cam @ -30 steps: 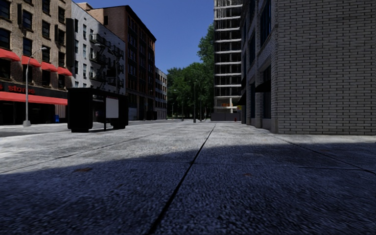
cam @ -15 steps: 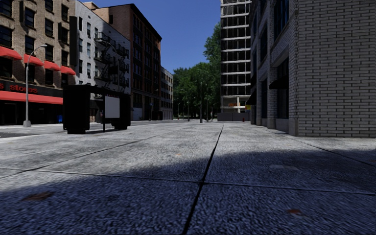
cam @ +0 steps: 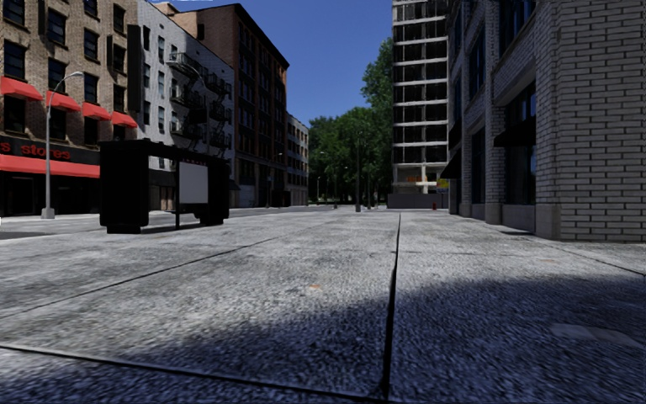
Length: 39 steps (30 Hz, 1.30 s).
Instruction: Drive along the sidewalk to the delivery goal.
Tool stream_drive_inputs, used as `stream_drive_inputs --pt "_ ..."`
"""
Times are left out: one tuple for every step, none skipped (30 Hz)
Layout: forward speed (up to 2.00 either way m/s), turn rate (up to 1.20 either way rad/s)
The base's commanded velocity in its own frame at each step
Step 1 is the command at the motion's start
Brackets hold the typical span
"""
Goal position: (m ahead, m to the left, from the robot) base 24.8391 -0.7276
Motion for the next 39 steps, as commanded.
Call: stream_drive_inputs --pt "2.0 0.29" --pt "2.0 0.29" --pt "2.0 0.29" --pt "2.0 0.29" --pt "2.0 0.29" --pt "2.0 0.29" --pt "2.0 0.29" --pt "2.0 0.29" --pt "2.0 0.29" --pt "2.0 0.29" --pt "2.0 0.27" --pt "2.0 0.26" --pt "2.0 0.25" --pt "2.0 0.25" --pt "2.0 0.25" --pt "2.0 0.25" --pt "2.0 0.25" --pt "2.0 0.25" --pt "2.0 0.25" --pt "2.0 0.24" --pt "2.0 0.24" --pt "2.0 0.24" --pt "2.0 0.24" --pt "2.0 0.24" --pt "2.0 0.24" --pt "2.0 0.24" --pt "2.0 0.24" --pt "2.0 0.24" --pt "2.0 0.24" --pt "2.0 0.24" --pt "2.0 0.24" --pt "2.0 0.24" --pt "2.0 0.24" --pt "2.0 0.22" --pt "2.0 0.11" --pt "2.0 0.0" --pt "2.0 0.0" --pt "2.0 0.0" --pt "2.0 0.0"
